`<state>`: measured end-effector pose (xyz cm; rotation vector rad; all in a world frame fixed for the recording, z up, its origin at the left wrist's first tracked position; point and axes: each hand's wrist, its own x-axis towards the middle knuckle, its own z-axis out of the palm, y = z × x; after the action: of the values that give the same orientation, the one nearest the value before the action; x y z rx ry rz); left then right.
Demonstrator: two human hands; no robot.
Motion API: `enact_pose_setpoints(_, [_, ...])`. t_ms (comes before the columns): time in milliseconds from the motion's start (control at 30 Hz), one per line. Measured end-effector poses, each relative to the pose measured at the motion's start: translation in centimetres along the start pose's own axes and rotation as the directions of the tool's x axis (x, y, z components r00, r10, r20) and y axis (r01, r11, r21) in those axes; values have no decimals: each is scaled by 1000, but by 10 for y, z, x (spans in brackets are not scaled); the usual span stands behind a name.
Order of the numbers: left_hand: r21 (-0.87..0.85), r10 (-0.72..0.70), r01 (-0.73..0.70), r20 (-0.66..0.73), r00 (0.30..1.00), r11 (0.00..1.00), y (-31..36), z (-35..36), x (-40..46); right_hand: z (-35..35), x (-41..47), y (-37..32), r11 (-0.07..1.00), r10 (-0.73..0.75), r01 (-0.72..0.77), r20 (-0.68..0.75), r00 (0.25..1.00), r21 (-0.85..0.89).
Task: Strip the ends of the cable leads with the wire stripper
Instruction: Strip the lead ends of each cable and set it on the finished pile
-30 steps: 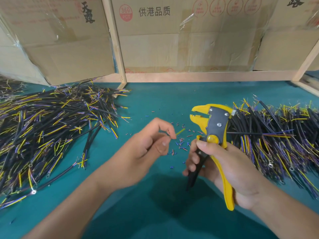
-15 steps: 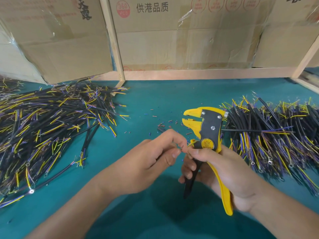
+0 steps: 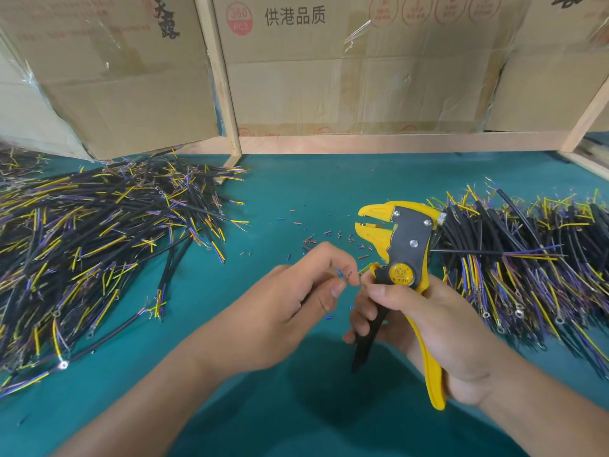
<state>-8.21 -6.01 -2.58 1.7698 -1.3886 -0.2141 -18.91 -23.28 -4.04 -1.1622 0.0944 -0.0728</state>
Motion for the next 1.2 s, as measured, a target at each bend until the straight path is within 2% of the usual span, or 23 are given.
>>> enact_pose_setpoints(500, [4,-34,34,36,999,999,1,5,0,0,1,1,1000,-13,13,-18,1000,-17])
enact_pose_setpoints(767, [71,12,-8,-58,998,997,2,6,-1,1,1,1,997,-48,44,-66,997,-58])
enact_pose_setpoints(933, [-47,-11,1,-199,980,999,-1,-14,0,-6,2,-6,999,-51,50,-87,995,-11])
enact_pose_setpoints(1200, [-22,11,-11,12,1000,1000,3,-2,-1,3,-1,-2,998,53,-53,0,999,38])
